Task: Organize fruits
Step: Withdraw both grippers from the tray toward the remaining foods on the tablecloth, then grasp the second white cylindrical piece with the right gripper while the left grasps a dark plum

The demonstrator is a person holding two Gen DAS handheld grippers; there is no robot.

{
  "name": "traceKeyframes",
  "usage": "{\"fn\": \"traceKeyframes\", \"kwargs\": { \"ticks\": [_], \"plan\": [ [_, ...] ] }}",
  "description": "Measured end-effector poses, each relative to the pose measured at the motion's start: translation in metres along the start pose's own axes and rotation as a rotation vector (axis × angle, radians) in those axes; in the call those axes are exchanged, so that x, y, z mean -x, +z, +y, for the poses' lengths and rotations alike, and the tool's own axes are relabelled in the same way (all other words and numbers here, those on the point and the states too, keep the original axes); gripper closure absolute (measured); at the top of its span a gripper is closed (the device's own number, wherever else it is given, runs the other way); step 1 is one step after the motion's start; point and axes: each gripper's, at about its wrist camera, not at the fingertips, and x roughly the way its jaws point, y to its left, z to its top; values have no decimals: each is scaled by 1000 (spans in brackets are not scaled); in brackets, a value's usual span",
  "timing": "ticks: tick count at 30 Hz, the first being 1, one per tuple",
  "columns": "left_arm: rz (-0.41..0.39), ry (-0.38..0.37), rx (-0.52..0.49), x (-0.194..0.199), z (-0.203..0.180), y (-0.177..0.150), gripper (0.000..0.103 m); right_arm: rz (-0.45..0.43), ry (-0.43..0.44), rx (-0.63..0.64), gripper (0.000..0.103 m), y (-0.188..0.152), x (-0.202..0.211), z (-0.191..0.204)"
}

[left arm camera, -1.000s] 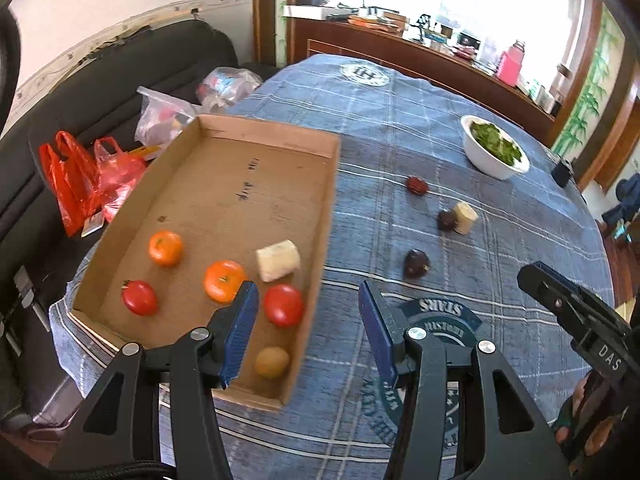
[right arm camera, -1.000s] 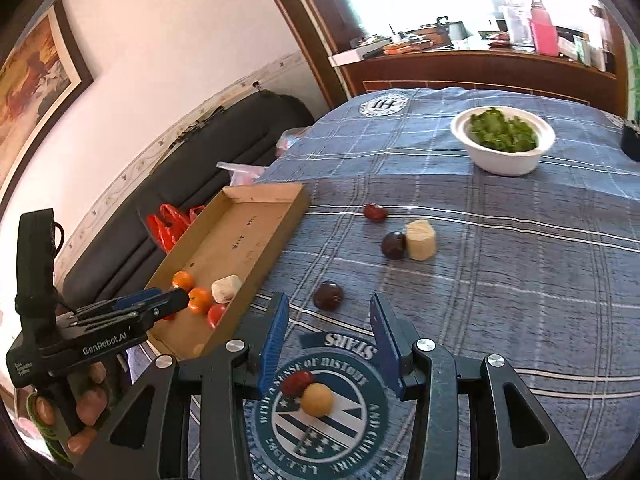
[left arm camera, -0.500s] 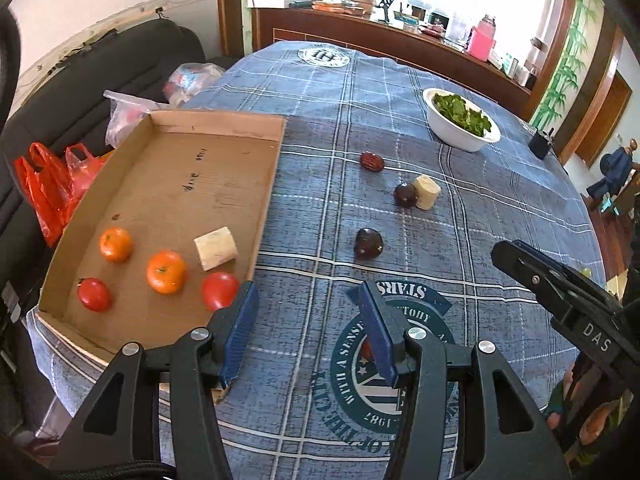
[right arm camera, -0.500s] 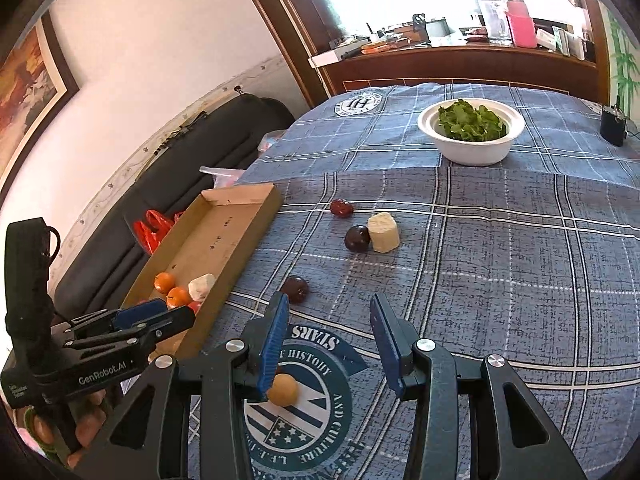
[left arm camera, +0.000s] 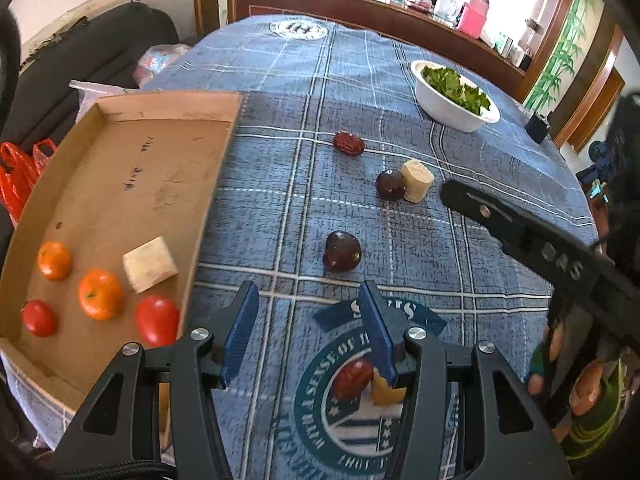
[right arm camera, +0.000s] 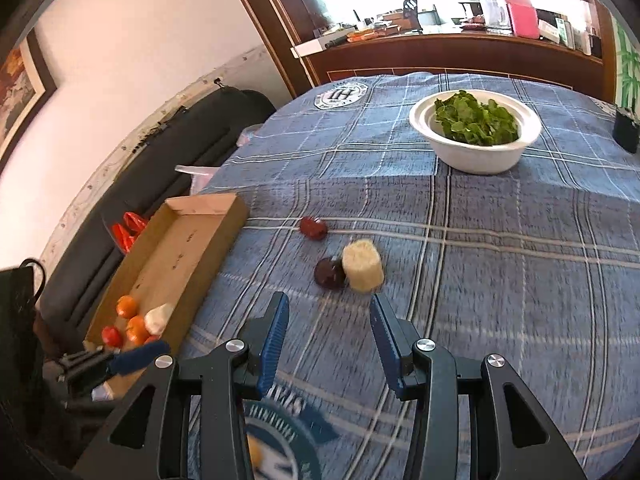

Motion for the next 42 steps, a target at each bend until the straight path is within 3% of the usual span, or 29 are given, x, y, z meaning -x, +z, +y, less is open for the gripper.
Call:
{"fn": "traceKeyframes", "kwargs": {
  "ticks": [15, 21, 23, 25, 42],
  "plan": [
    [79, -9, -23, -53, -11, 20, 53, 69, -13, -45, 60, 21, -61, -21],
    [22, 22, -59, -58, -21, 21, 53, 62, 4, -51, 67, 23, -62, -23],
    [10, 38, -65, -57, -20, 20, 70, 54, -6, -41, 72, 21, -59, -22],
    [16, -6, -54, -54, -16, 20, 79, 53, -13, -31, 72, 21, -56, -19],
    [-87, -12, -19, 7, 4, 9, 79, -45, 44, -22, 72, 2, 16, 9]
  ]
}}
